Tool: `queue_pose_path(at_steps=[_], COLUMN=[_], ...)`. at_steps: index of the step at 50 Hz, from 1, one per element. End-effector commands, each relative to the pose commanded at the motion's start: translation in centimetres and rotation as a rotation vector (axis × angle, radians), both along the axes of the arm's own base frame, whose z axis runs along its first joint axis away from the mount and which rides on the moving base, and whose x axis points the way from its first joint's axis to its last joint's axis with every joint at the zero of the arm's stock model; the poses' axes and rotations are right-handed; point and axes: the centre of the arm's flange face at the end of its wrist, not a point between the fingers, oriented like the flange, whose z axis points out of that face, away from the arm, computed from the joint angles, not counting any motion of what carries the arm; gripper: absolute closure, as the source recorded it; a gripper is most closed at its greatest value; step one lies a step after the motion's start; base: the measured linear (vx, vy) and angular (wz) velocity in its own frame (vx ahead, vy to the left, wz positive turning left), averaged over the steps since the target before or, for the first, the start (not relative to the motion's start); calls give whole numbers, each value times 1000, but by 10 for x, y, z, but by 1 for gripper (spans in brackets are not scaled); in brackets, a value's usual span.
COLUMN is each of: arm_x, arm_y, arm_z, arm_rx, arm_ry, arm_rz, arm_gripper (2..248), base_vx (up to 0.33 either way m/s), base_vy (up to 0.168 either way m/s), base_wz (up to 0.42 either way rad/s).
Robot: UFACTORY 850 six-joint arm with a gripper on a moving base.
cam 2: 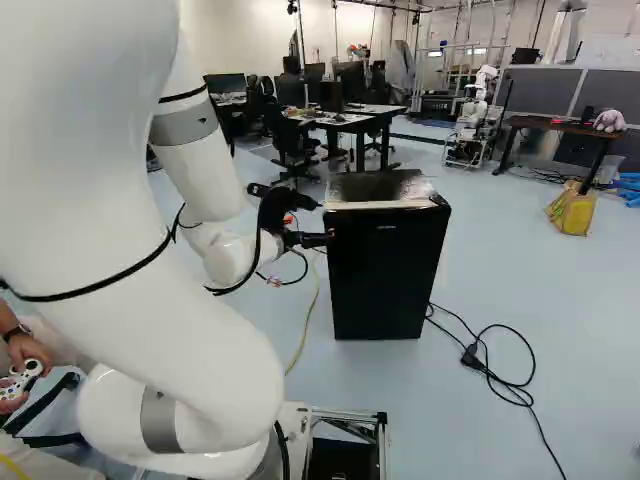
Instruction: Grab a drink from the fridge
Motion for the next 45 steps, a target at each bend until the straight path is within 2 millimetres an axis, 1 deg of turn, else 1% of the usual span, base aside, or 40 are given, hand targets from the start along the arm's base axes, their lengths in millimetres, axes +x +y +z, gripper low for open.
queue_pose_path(at_steps=[20, 45], arm_x=[13, 33], arm_y=[-1, 4], arm_z=[-16, -38], arm_rx=[-15, -48], arm_ry=[0, 1], arm_rz=[-85, -128], arm_gripper=[3, 3], base_vx=[0, 0], base_vy=[0, 0], base_wz=[0, 0])
